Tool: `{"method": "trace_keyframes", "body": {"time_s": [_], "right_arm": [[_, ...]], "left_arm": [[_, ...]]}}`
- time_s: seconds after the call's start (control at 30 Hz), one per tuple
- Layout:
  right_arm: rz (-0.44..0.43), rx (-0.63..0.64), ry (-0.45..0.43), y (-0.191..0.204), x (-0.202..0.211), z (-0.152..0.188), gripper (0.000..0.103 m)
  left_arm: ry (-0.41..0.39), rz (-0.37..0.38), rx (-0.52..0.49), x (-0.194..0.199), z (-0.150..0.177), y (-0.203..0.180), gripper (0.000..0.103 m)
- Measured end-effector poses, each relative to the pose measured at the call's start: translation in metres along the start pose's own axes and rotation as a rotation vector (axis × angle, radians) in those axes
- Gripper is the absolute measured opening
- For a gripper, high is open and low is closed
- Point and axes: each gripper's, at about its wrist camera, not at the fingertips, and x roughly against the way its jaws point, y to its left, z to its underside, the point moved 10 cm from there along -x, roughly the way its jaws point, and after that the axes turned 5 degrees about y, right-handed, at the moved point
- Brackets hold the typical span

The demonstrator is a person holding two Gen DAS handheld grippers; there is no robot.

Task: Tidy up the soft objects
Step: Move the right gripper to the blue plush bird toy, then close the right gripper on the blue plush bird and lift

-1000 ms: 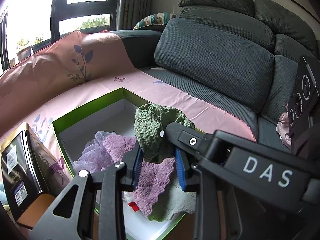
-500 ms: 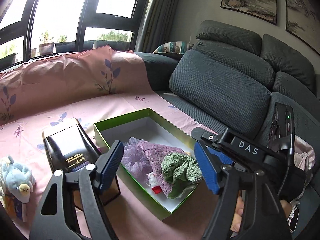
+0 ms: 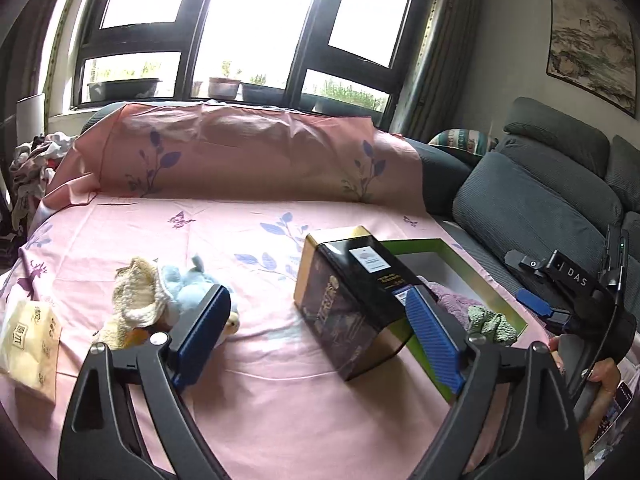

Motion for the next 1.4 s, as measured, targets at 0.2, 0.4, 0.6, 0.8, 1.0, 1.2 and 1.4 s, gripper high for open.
{"method": "trace_keyframes", "body": {"time_s": [0.2,0.4,0.6,0.8,1.0,1.2,1.4], "right_arm": [[0.012,0.102,0.013,0.033,-0.007,0.011,0.084],[-0.023,0.199,0.032,0.074,-0.010,0.028,0.085],[-0.254,0.308,0.133,0.146,-0.012,0.067,0.085],[-0.219,0.403,0.247,0.186,-0.046,0.111,0.085],[-0.181,0.438,0.410,0.214,-0.102,0.154,0.085],[-0.043,0.456,0.482,0.209,-0.168,0.180,0.085],[-0.114,0.423,0.548,0.210,-0.198,0.201,0.074]], "left_arm": [[0.010,-0.131,0.150,0.004,0.025,0.082,0.089],[0.036,-0.234,0.283,0.002,0.041,0.146,0.089],[0.101,-0.315,0.354,0.002,0.053,0.184,0.089],[0.187,-0.300,0.432,-0.005,0.071,0.207,0.089],[0.198,-0.309,0.451,-0.003,0.074,0.213,0.089],[0.201,-0.292,0.471,0.000,0.074,0.217,0.089],[0.213,-0.300,0.458,-0.001,0.075,0.216,0.089]]}}
